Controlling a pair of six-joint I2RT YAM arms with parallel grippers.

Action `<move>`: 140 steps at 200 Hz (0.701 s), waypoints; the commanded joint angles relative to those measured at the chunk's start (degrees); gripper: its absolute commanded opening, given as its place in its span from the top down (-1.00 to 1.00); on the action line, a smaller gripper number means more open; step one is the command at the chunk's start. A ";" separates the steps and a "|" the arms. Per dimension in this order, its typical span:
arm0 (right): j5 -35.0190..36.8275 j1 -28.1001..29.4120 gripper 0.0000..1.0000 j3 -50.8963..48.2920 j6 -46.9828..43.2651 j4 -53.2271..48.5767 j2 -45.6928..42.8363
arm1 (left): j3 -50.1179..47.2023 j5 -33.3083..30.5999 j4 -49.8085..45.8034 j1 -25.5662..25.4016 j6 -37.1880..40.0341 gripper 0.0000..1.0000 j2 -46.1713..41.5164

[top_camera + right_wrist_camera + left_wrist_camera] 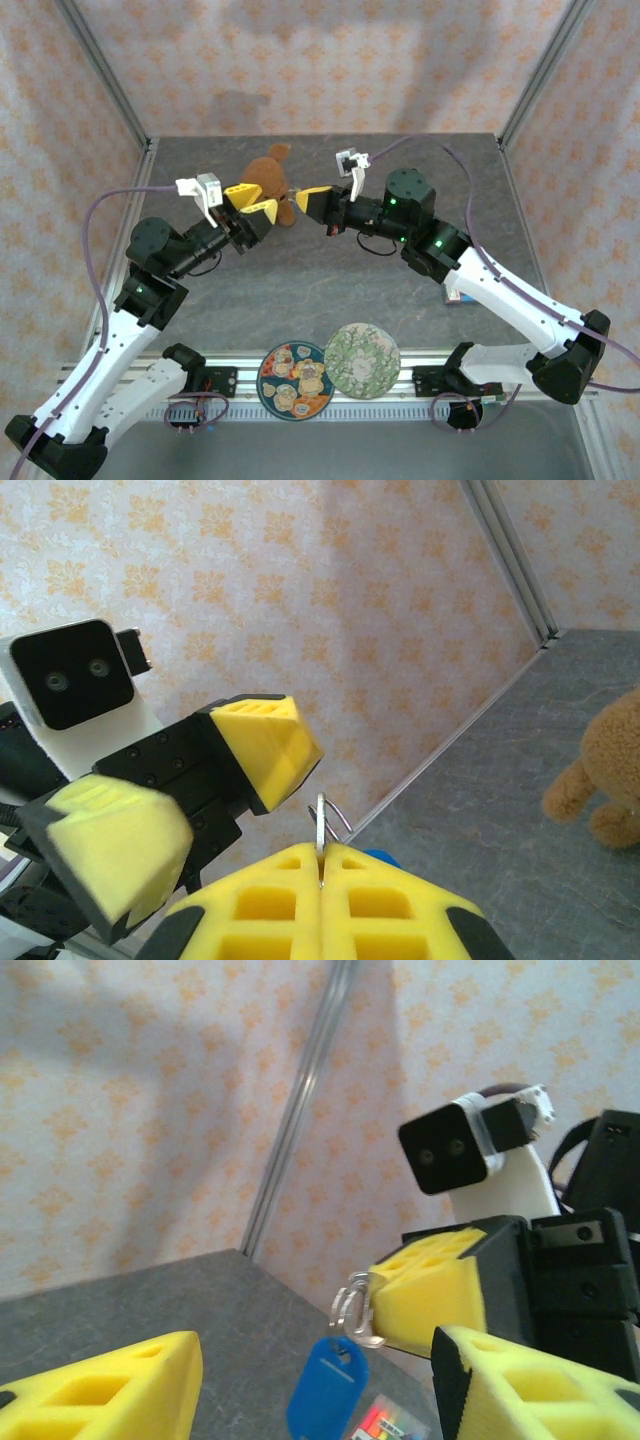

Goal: Remove the keys from the keyring

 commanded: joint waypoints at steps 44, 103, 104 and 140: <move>-4.72 -0.38 1.00 0.03 2.11 5.11 -1.36 | 2.38 0.58 -4.10 2.25 -2.49 -0.10 2.59; -9.01 -0.41 1.00 0.03 3.40 6.95 -0.80 | 4.19 4.36 -4.33 2.31 -3.04 -0.08 5.08; -9.07 -0.39 1.00 0.03 3.40 6.95 -0.77 | 4.21 4.42 -4.38 2.31 -3.05 -0.09 5.09; -7.34 -0.43 1.00 0.29 2.01 4.36 -0.41 | 4.01 6.67 -2.49 2.31 -3.73 -0.14 5.18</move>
